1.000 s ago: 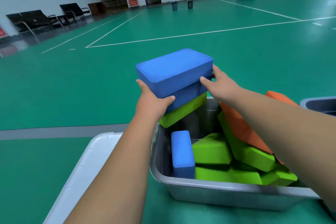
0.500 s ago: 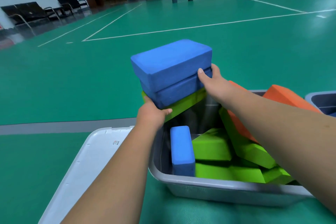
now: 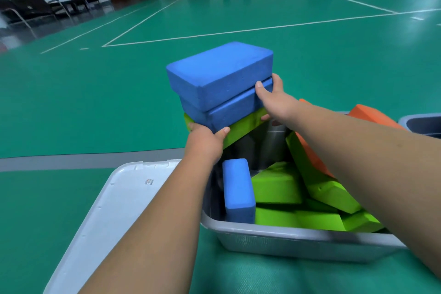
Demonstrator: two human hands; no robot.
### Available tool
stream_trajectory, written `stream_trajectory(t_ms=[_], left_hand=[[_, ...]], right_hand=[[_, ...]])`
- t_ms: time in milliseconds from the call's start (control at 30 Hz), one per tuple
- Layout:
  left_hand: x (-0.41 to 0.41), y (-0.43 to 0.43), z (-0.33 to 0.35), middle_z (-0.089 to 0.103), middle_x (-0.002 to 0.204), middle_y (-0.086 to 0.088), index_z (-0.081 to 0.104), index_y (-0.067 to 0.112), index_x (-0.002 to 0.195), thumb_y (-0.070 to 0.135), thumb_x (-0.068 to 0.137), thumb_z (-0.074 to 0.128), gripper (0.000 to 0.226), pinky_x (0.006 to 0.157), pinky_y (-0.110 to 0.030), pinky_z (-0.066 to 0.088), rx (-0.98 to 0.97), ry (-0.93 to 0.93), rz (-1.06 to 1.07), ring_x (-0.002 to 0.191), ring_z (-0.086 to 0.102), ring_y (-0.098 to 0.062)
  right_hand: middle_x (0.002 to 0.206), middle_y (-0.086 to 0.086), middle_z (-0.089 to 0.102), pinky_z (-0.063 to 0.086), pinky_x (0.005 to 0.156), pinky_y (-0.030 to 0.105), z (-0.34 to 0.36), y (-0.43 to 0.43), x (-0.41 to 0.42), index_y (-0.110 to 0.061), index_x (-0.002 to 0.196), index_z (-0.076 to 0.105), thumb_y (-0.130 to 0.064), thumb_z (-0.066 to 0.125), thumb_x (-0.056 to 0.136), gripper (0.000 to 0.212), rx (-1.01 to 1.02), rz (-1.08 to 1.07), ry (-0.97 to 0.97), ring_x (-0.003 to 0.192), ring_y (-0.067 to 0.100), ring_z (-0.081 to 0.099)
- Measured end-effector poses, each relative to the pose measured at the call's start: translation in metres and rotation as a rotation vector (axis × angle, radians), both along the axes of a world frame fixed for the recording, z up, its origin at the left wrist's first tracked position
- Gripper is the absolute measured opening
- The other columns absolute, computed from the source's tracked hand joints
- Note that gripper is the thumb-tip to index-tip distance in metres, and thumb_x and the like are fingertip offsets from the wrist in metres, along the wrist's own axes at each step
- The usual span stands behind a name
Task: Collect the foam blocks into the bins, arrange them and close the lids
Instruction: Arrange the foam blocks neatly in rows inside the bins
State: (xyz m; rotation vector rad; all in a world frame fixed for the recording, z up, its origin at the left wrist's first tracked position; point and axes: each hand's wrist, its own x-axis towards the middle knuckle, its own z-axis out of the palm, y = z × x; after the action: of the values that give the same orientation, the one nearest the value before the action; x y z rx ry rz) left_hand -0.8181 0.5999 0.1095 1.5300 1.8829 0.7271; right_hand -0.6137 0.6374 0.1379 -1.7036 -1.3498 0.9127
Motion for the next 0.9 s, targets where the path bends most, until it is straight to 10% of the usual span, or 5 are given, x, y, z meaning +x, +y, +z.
stream_trajectory(t_ms=[267, 367, 467, 667, 900], left_hand=[[0.003, -0.002, 0.001, 0.053, 0.148, -0.021, 0.020, -0.006, 0.158, 0.056, 0.099, 0.060, 0.093, 0.102, -0.045, 0.046, -0.037, 0.047, 0.031, 0.133, 0.054, -0.040], [0.002, -0.005, 0.003, 0.058, 0.139, -0.023, 0.039, -0.008, 0.149, 0.060, 0.100, 0.056, 0.085, 0.094, -0.041, 0.048, -0.078, 0.157, -0.016, 0.124, 0.058, -0.041], [0.001, -0.010, 0.011, 0.056, 0.143, -0.023, 0.054, -0.002, 0.141, 0.057, 0.101, 0.055, 0.071, 0.105, -0.042, 0.047, -0.172, 0.351, -0.151, 0.131, 0.054, -0.040], [0.018, -0.033, 0.067, 0.070, 0.113, -0.010, 0.061, 0.008, 0.112, 0.046, 0.104, 0.051, 0.040, 0.091, -0.040, 0.051, -0.502, 0.789, -0.394, 0.112, 0.067, -0.031], [0.106, -0.059, 0.066, 0.079, 0.098, -0.012, 0.063, 0.007, 0.113, 0.068, 0.094, 0.059, 0.064, 0.088, -0.050, 0.062, -0.472, 0.234, -0.617, 0.088, 0.077, -0.026]], right_hand=[[0.116, -0.001, 0.064, 0.064, 0.077, 0.045, -0.006, -0.012, 0.012, -0.046, 0.159, -0.012, -0.064, 0.050, 0.093, 0.093, -0.018, -0.020, -0.152, 0.081, 0.023, 0.076], [0.119, 0.001, 0.067, 0.064, 0.071, 0.041, -0.003, -0.023, 0.015, -0.042, 0.158, 0.012, -0.054, 0.057, 0.092, 0.081, -0.015, -0.012, -0.205, 0.086, 0.022, 0.076], [0.144, 0.010, 0.056, 0.051, 0.103, 0.041, 0.003, -0.045, 0.029, -0.019, 0.157, 0.033, -0.047, 0.059, 0.091, 0.077, -0.014, -0.051, -0.367, 0.120, 0.029, 0.065], [0.130, 0.018, 0.059, 0.039, 0.112, 0.036, 0.005, -0.112, 0.072, -0.014, 0.124, 0.070, -0.026, 0.059, 0.091, 0.037, 0.123, -0.078, -0.661, 0.127, 0.030, 0.054], [0.130, 0.018, 0.061, 0.040, 0.106, 0.035, -0.006, -0.176, 0.135, -0.012, 0.120, 0.071, -0.019, 0.058, 0.091, 0.032, 0.041, -0.156, -0.751, 0.124, 0.033, 0.055]])
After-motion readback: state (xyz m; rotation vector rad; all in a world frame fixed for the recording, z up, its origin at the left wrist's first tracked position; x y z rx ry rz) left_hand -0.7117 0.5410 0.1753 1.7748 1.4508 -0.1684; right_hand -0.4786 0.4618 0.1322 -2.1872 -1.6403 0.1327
